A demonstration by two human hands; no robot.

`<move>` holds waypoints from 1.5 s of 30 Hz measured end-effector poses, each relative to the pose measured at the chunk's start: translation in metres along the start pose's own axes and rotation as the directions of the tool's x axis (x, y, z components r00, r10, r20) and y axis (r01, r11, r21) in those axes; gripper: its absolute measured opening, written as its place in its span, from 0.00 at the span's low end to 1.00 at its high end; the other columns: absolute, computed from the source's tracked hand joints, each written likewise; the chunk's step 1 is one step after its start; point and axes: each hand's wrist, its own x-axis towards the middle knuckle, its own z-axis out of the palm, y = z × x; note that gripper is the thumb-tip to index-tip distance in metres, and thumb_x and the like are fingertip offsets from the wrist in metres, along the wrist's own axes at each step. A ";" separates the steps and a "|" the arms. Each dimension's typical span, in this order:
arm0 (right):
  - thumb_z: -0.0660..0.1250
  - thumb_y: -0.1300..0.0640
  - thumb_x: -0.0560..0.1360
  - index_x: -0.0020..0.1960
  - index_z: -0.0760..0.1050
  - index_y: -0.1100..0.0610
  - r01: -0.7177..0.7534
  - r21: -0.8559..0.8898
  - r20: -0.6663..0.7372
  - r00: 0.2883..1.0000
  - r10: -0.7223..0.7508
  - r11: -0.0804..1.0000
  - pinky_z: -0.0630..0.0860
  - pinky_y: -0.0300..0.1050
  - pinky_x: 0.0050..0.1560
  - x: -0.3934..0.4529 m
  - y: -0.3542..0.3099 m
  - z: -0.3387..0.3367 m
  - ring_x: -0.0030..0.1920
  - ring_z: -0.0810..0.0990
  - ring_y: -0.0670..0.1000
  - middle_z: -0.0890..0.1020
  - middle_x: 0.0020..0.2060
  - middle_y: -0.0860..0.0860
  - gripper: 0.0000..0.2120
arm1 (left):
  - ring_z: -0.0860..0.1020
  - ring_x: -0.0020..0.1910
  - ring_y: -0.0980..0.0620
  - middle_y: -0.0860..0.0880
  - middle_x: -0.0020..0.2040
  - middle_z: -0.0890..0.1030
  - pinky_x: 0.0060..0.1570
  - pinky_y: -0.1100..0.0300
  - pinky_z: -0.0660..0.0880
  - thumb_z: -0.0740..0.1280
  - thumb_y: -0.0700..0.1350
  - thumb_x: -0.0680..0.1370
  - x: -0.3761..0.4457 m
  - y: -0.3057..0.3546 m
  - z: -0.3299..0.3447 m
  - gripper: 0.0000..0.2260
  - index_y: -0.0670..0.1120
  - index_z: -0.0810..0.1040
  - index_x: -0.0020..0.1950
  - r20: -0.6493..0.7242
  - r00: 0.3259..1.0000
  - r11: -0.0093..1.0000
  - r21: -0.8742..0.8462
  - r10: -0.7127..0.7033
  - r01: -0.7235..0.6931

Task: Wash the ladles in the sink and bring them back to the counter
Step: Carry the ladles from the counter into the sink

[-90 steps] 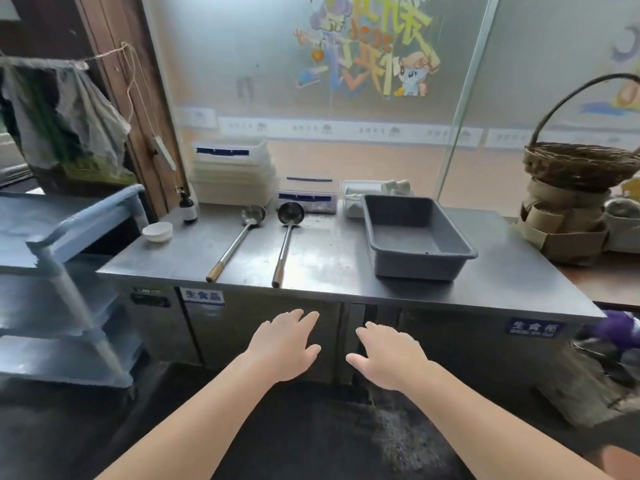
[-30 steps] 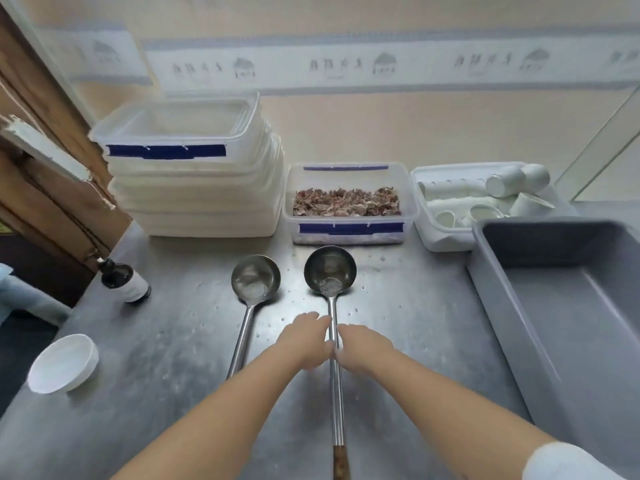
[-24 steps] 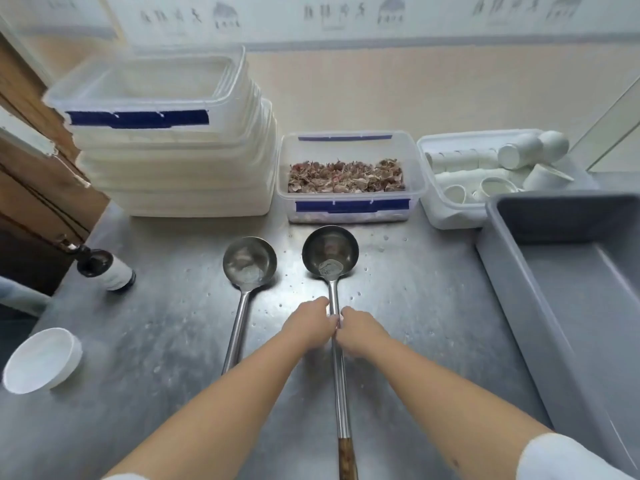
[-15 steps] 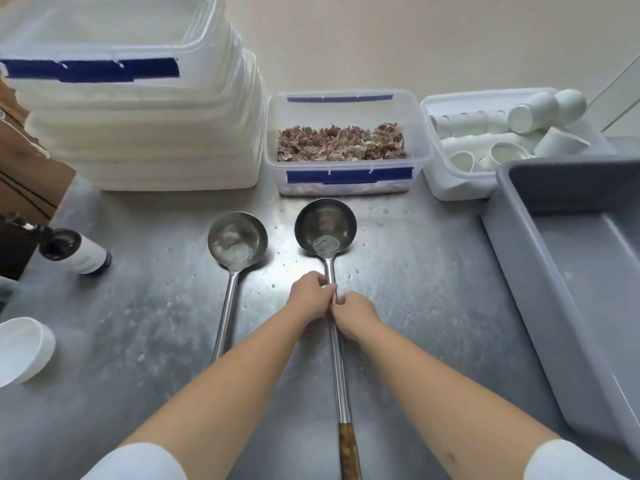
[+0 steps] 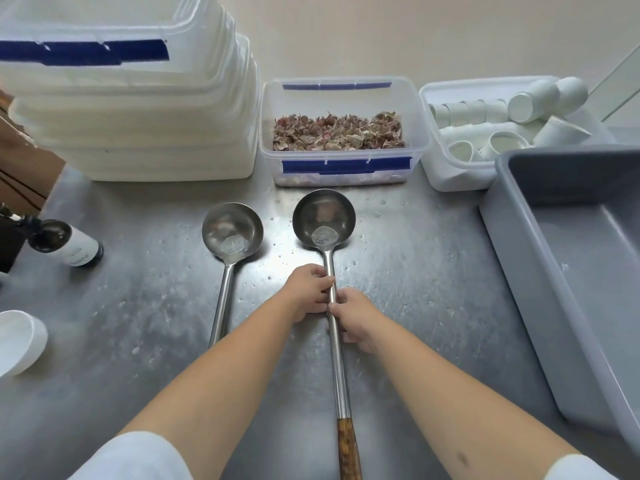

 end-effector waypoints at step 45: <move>0.62 0.65 0.79 0.54 0.76 0.69 0.148 0.200 0.222 0.956 -0.191 0.969 0.78 0.45 0.37 -0.222 -0.001 -0.106 0.33 0.79 0.53 0.79 0.35 0.59 0.09 | 0.80 0.31 0.49 0.42 0.36 0.80 0.31 0.62 0.77 0.66 0.34 0.78 -0.197 0.008 0.117 0.02 0.36 0.76 0.49 -0.008 0.977 0.921 -0.330 0.215 -0.206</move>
